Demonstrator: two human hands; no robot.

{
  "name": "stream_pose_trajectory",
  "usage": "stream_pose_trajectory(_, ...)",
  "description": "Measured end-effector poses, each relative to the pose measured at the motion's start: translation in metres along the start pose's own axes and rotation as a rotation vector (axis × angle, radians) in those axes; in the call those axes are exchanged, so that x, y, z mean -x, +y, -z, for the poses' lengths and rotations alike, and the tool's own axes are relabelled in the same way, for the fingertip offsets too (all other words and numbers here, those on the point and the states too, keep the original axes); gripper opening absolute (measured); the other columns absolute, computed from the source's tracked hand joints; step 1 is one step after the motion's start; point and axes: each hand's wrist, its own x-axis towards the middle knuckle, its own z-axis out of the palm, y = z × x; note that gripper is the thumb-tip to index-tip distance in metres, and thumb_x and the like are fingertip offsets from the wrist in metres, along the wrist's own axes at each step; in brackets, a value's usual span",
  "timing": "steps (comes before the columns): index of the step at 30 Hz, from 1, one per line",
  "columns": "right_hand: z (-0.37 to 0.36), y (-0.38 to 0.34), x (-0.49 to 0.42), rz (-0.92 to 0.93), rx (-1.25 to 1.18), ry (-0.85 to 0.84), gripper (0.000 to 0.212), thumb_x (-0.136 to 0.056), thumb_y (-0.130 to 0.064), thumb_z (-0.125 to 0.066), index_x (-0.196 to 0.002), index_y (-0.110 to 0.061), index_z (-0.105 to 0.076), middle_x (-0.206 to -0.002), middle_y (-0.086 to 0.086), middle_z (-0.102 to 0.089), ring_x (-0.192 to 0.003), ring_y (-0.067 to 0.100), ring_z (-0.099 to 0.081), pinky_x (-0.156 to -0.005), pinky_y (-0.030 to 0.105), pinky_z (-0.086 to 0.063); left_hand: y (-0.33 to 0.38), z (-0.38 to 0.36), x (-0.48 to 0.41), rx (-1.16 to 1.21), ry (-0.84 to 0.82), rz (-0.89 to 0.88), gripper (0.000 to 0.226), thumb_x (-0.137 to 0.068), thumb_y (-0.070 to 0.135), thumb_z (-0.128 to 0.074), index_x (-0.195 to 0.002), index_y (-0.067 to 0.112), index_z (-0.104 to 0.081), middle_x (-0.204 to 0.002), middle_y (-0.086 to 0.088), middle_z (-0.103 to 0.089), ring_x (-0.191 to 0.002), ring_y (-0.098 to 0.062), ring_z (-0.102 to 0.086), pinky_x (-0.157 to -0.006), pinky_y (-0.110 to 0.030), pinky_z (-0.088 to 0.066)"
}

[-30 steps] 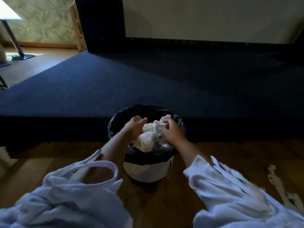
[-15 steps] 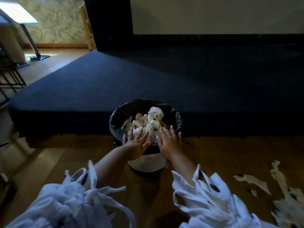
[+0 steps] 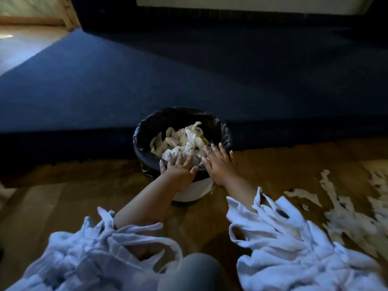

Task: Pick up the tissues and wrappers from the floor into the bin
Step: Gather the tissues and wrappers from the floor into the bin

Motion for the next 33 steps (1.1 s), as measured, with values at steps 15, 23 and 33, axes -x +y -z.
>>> stream_pose_trajectory(15,0.027,0.006,0.006,-0.104,-0.319,-0.131,0.06,-0.101,-0.036,-0.025,-0.149,-0.014,0.002,-0.157,0.007,0.015,-0.142,0.022,0.023,-0.116,0.038,0.006,0.012,-0.005,-0.005,0.203,0.189,-0.015,0.063,-0.099,0.04,-0.025,-0.149,0.016,0.005,-0.158,-0.005,0.013,-0.144,-0.022,0.018,-0.115,-0.05,0.012)
stream_pose_trajectory(23,0.095,0.147,0.06,-0.22,-0.35,-0.165,0.05,-0.099,-0.032,-0.037,-0.144,-0.012,-0.028,-0.151,0.008,-0.03,-0.138,0.02,-0.03,-0.106,0.025,-0.028,0.117,-0.02,0.003,0.364,0.197,-0.448,0.059,-0.095,0.029,-0.045,-0.147,0.024,-0.017,-0.157,0.0,-0.012,-0.146,-0.018,-0.009,-0.117,-0.035,-0.017)
stream_pose_trajectory(33,0.038,0.351,0.125,-0.553,-0.276,-0.172,0.043,-0.098,-0.027,-0.043,-0.134,-0.004,-0.042,-0.138,0.017,-0.046,-0.123,0.029,-0.046,-0.087,0.025,-0.037,0.306,-0.137,-0.069,0.343,-0.207,-0.558,0.062,-0.093,0.033,-0.048,-0.146,0.017,-0.021,-0.151,-0.003,-0.029,-0.137,-0.021,-0.033,-0.11,-0.032,-0.034)
